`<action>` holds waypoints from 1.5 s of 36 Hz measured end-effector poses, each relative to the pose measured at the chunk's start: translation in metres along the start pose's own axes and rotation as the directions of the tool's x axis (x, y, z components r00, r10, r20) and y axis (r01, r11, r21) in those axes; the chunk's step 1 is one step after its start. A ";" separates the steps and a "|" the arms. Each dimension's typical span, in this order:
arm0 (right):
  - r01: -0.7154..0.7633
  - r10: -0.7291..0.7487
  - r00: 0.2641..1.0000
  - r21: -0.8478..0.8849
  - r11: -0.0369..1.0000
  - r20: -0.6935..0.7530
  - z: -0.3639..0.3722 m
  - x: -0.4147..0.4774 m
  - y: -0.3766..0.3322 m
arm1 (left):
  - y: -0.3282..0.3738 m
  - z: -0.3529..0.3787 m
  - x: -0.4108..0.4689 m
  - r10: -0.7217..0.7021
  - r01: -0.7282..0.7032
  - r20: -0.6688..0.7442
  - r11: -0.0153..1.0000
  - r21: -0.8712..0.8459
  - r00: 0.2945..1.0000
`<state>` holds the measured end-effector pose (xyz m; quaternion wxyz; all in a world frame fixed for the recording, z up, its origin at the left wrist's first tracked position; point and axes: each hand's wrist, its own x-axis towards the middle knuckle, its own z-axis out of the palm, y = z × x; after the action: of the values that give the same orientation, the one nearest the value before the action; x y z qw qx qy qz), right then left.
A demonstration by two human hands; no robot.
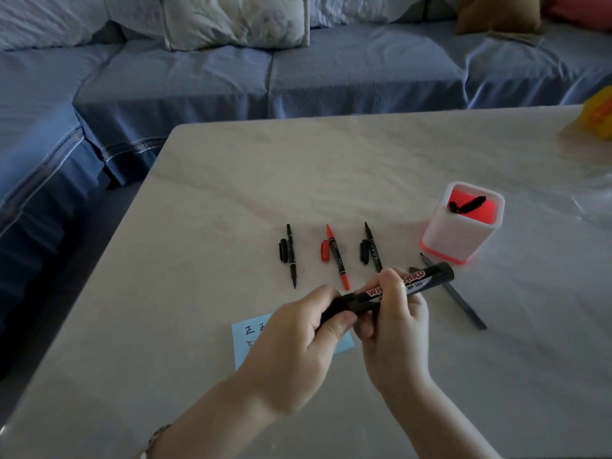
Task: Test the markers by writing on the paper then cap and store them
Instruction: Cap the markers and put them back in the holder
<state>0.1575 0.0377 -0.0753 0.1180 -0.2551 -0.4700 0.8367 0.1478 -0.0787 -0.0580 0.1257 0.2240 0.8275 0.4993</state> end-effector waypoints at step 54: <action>0.160 -0.468 0.883 -0.966 0.202 0.048 -0.090 0.078 -0.075 | -0.106 -0.023 0.130 -0.537 0.639 -0.366 0.718 0.275 0.760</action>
<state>0.1371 0.1768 -0.0748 0.1701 -0.2768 -0.8963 0.3018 -0.0009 -0.0746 -0.1391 0.1231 -0.1005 0.9452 0.2853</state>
